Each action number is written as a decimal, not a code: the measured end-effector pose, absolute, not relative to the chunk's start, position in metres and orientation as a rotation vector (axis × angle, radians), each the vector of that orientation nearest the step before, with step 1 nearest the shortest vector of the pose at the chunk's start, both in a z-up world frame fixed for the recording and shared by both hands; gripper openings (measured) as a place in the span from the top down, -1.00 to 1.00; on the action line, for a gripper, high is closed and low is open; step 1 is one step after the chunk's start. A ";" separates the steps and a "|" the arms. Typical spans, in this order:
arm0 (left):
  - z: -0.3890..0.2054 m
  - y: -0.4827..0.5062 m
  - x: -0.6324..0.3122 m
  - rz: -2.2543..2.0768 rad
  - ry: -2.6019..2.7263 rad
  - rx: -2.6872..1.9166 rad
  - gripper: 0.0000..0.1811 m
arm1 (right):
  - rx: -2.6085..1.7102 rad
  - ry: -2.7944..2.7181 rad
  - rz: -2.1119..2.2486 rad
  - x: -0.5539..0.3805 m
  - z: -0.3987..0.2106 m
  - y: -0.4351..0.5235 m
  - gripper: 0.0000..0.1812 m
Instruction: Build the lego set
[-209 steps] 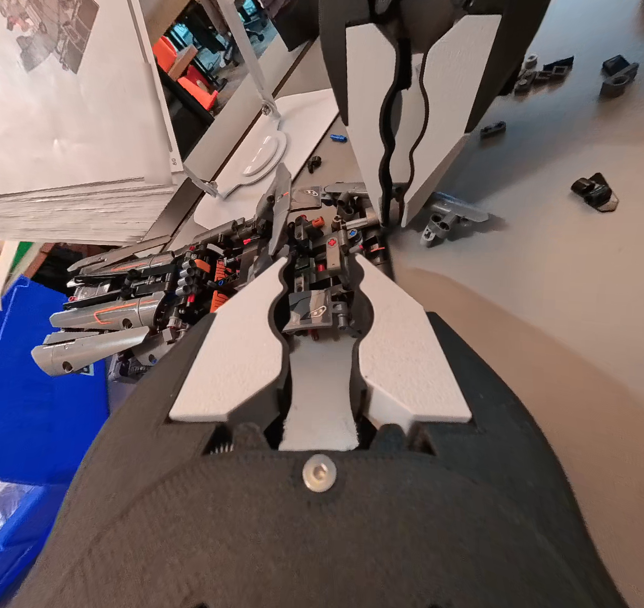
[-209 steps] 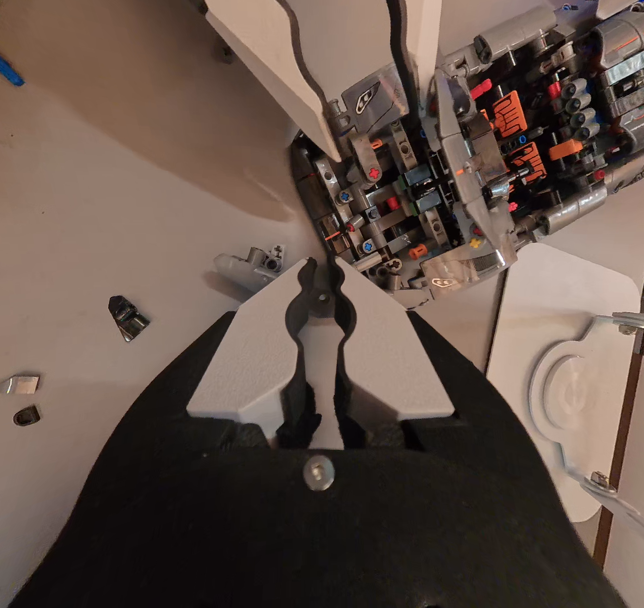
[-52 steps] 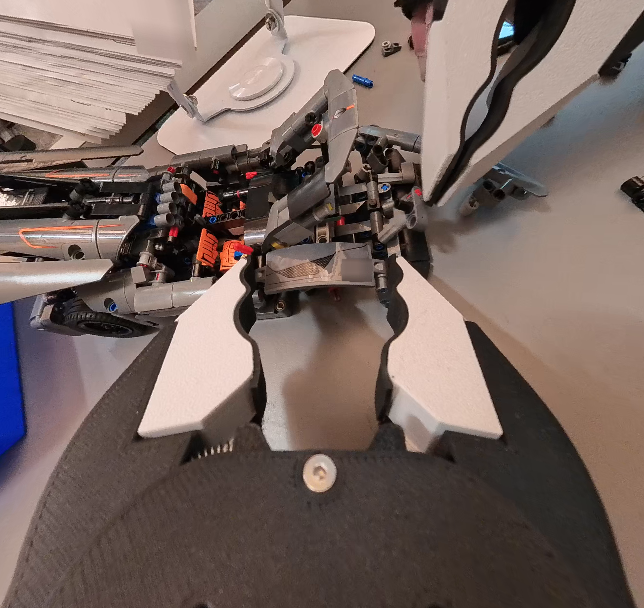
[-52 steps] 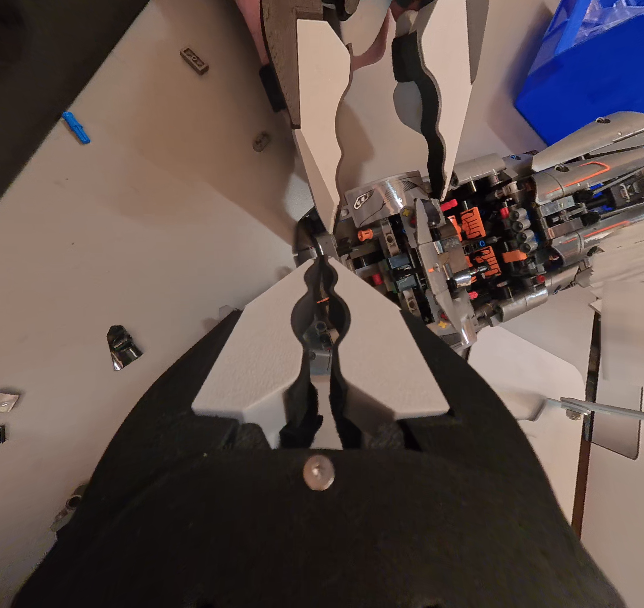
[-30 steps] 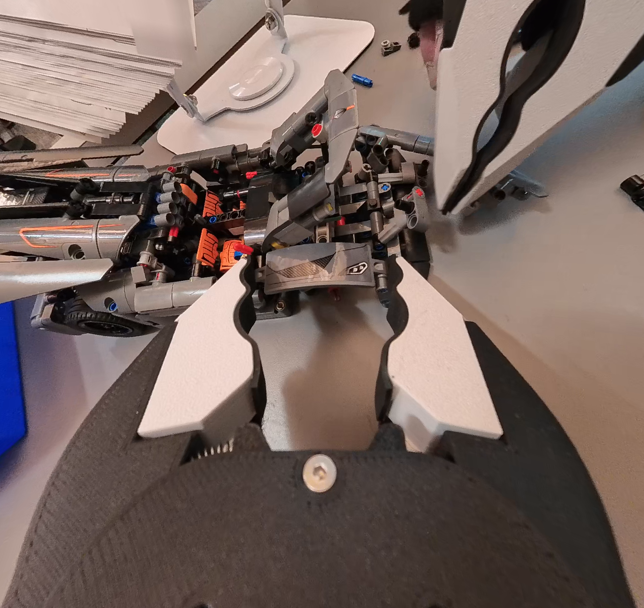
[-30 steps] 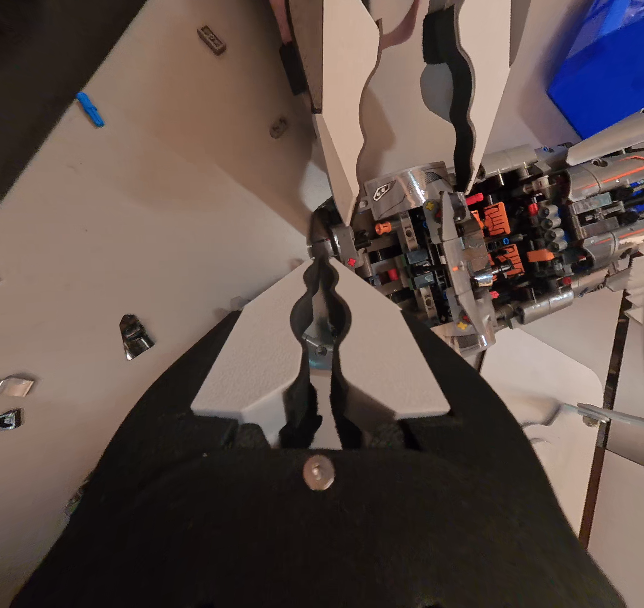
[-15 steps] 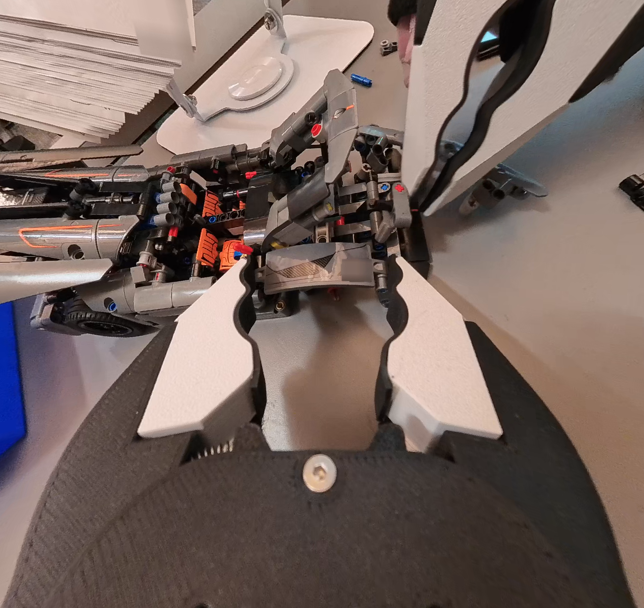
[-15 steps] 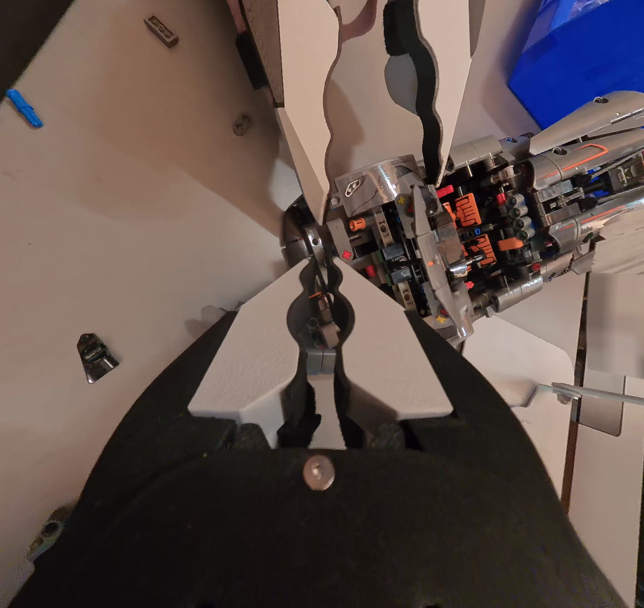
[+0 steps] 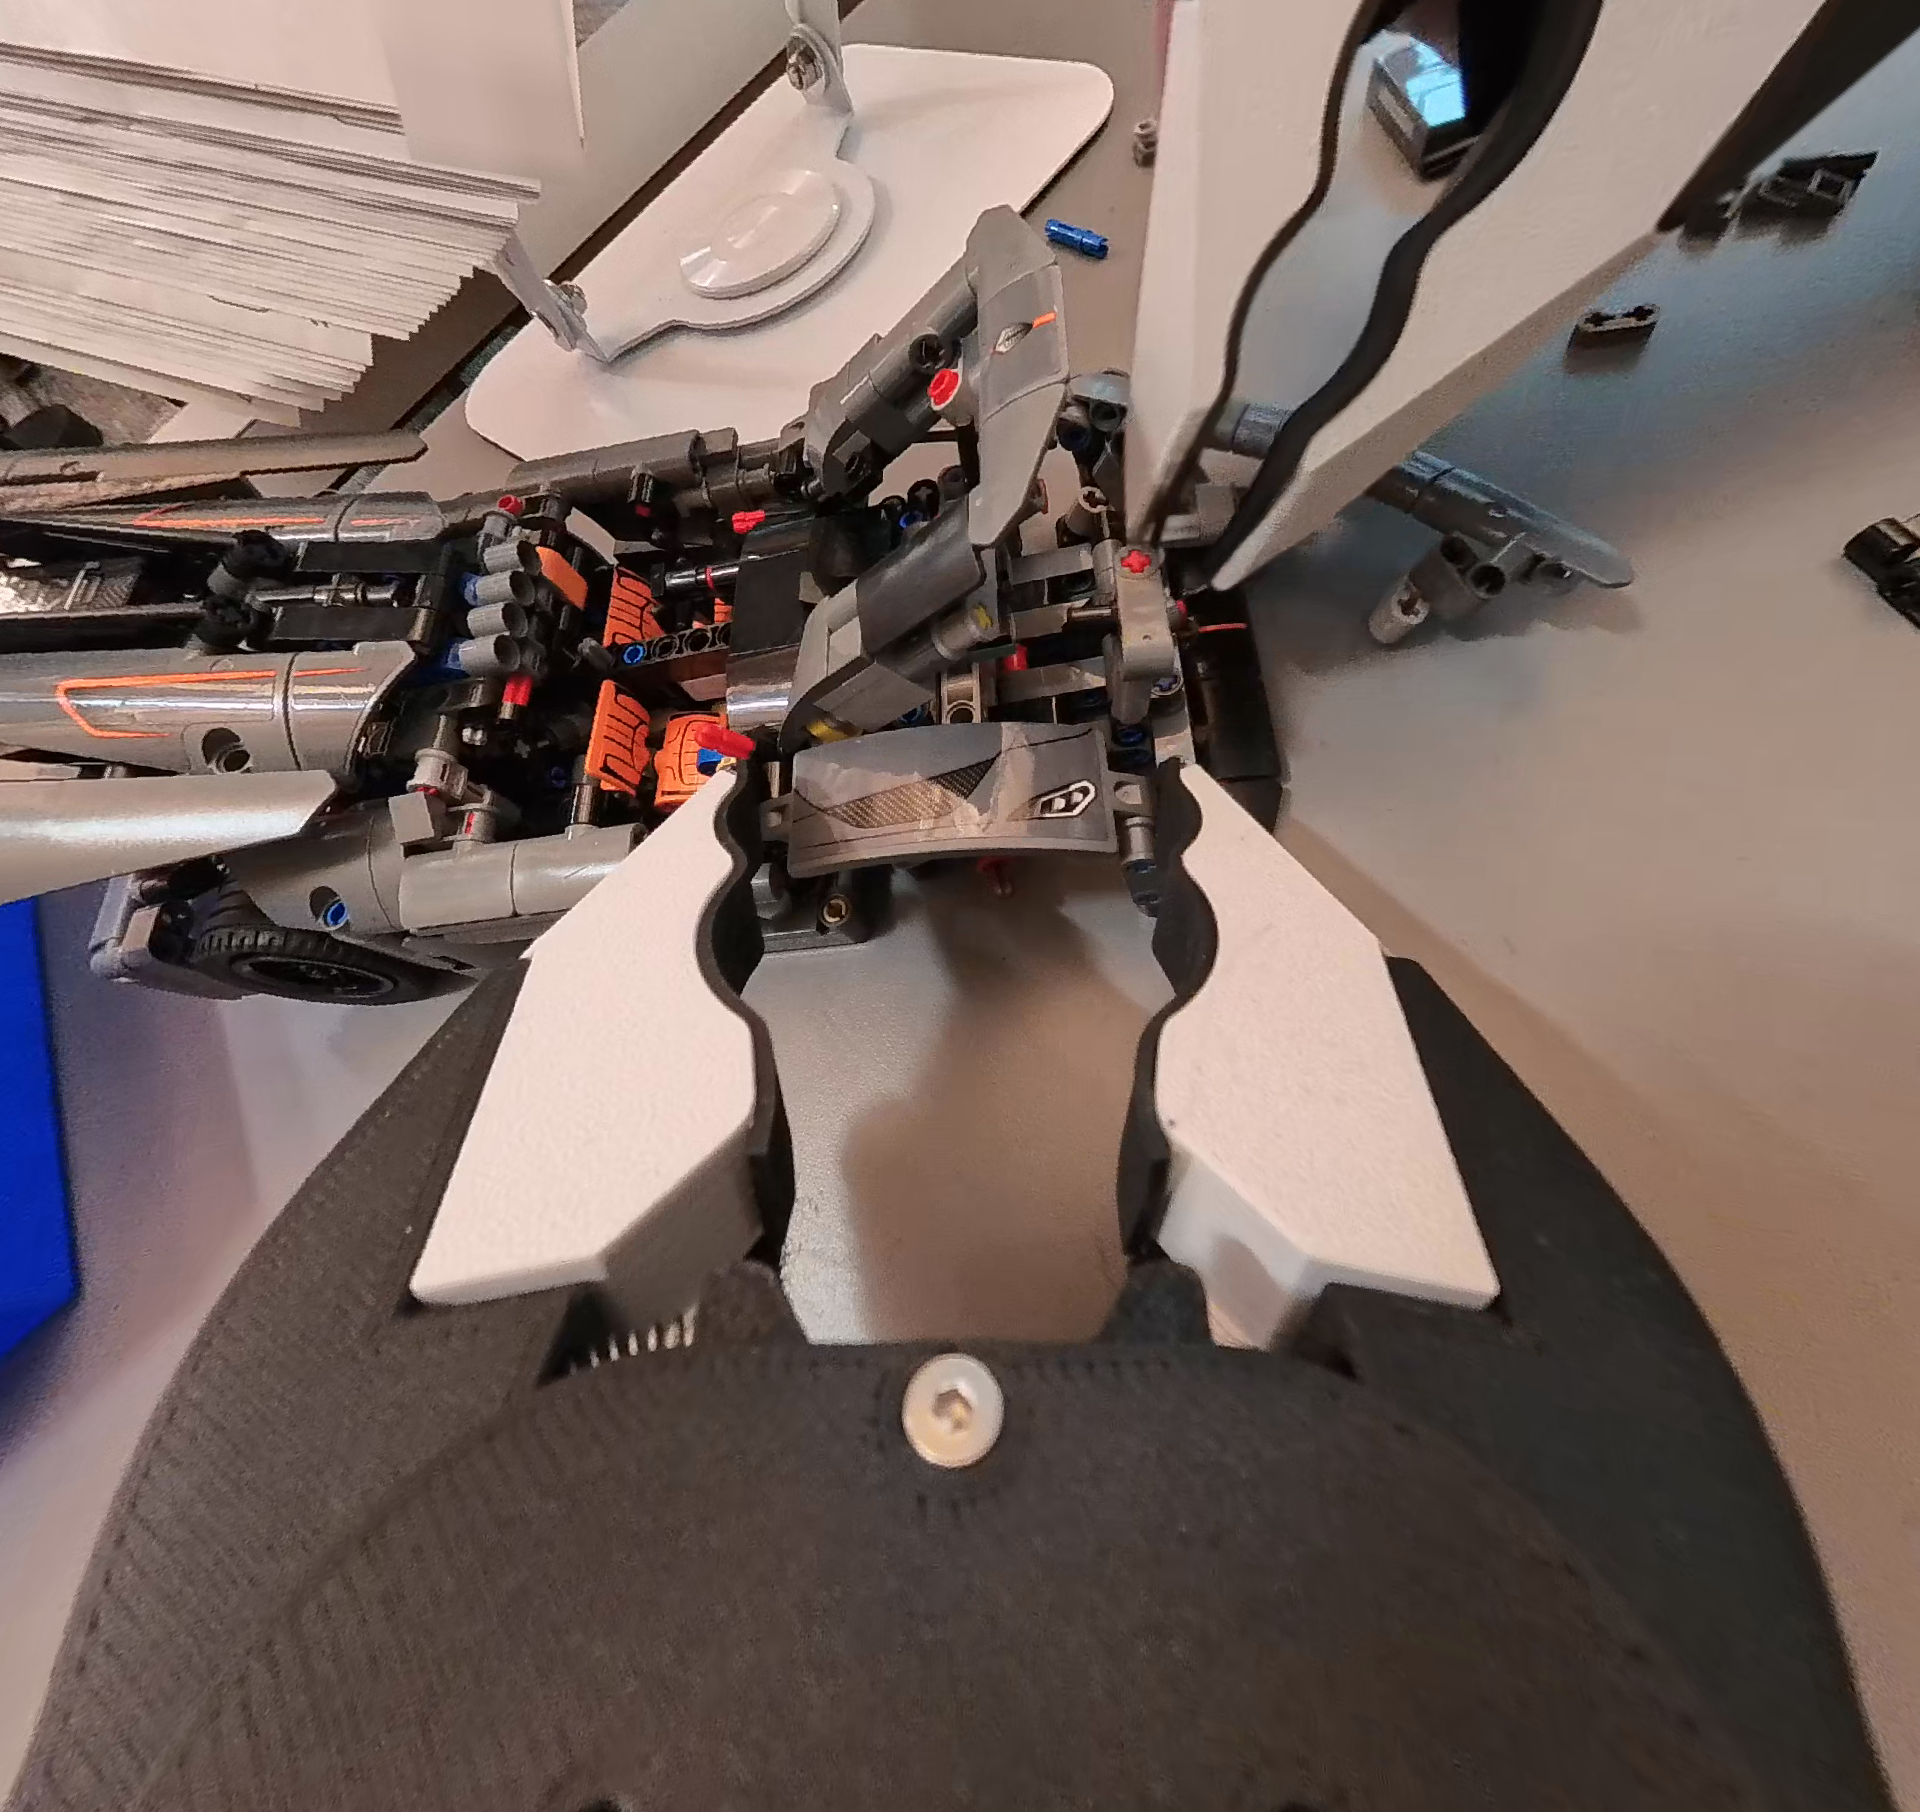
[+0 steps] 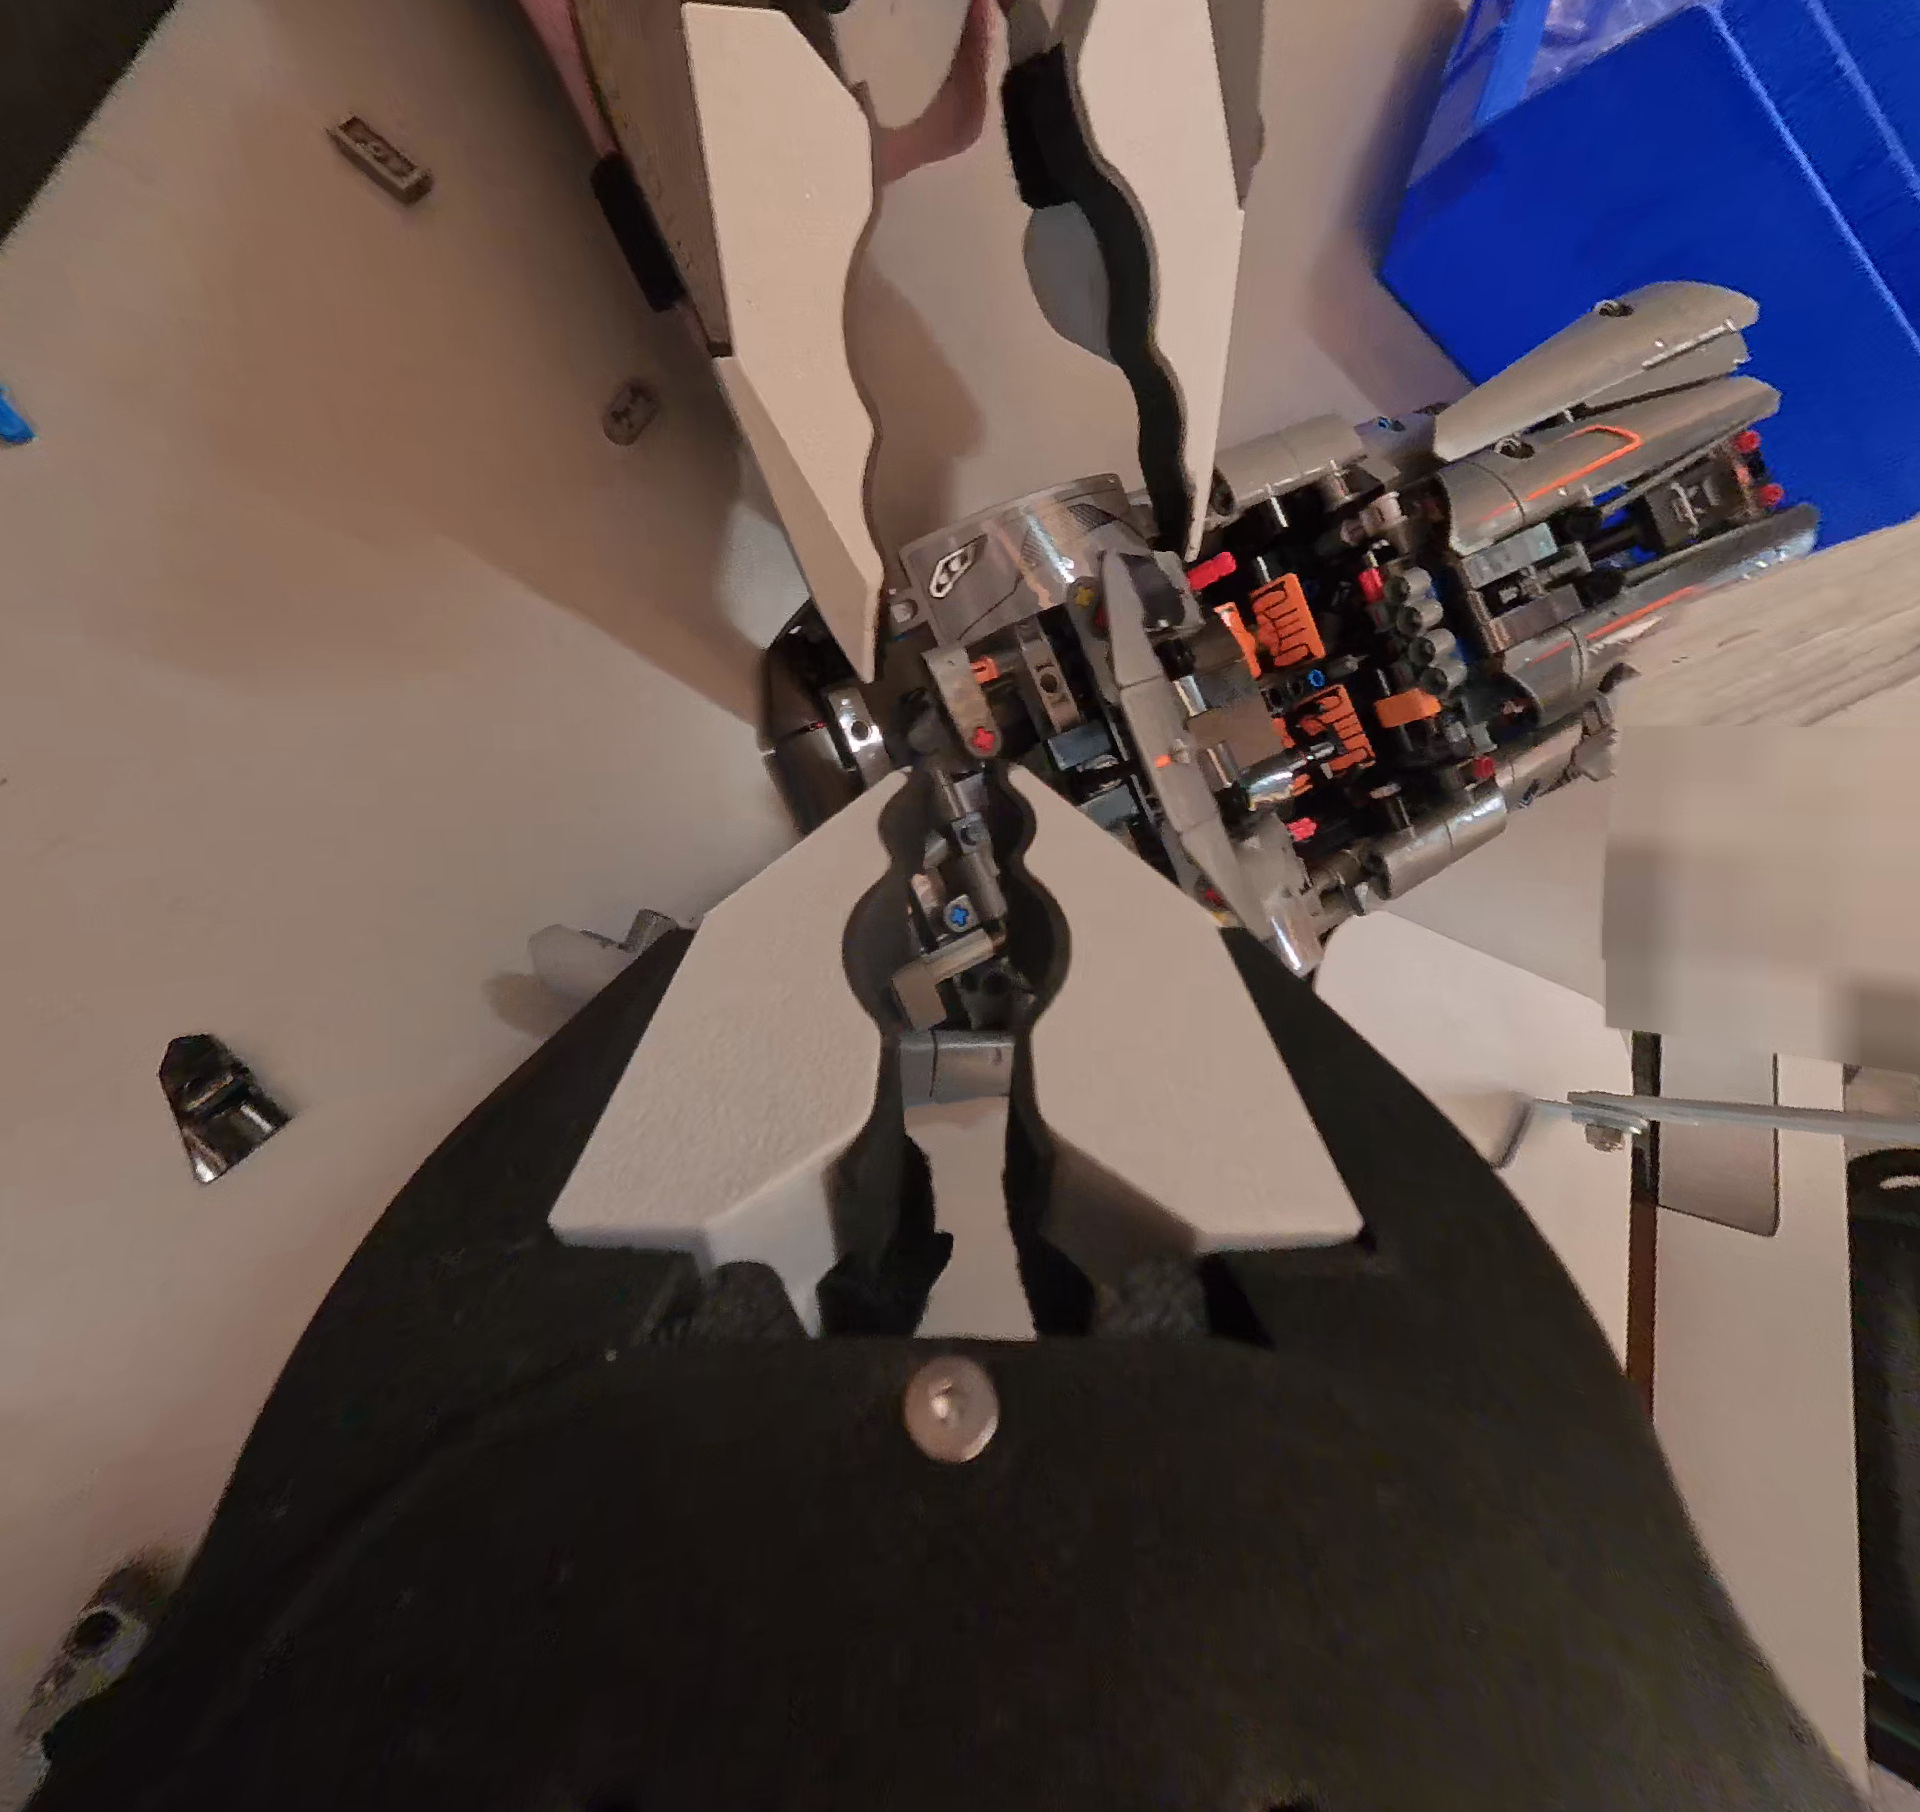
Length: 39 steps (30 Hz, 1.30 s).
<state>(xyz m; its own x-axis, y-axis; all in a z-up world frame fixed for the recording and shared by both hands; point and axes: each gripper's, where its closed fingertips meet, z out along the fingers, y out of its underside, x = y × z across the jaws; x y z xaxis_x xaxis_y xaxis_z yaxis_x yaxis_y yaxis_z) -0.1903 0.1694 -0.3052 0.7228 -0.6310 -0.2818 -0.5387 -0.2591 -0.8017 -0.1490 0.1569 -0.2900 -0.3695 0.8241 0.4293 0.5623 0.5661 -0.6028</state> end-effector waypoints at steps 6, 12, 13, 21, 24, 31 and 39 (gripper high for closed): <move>-0.305 0.169 -0.190 -0.118 0.901 -1.926 0.19 | -1.123 -2.047 0.477 -0.154 -0.290 0.157 0.84; -0.300 0.167 -0.187 -0.162 0.888 -1.909 0.14 | -1.121 -2.055 0.470 -0.154 -0.293 0.157 0.86; -0.297 0.167 -0.187 -0.164 0.878 -1.896 0.13 | -1.119 -2.056 0.471 -0.154 -0.293 0.156 0.87; -0.284 0.169 -0.182 -0.120 0.858 -1.823 0.13 | -1.114 -2.064 0.469 -0.154 -0.293 0.155 0.87; -0.284 0.171 -0.185 -0.104 0.842 -1.829 0.14 | -1.109 -2.069 0.471 -0.154 -0.293 0.154 0.87; -0.284 0.170 -0.185 -0.107 0.852 -1.829 0.21 | -1.100 -2.078 0.464 -0.153 -0.294 0.153 0.88; -0.284 0.169 -0.187 -0.104 0.848 -1.829 0.30 | -1.089 -2.095 0.462 -0.152 -0.294 0.150 0.92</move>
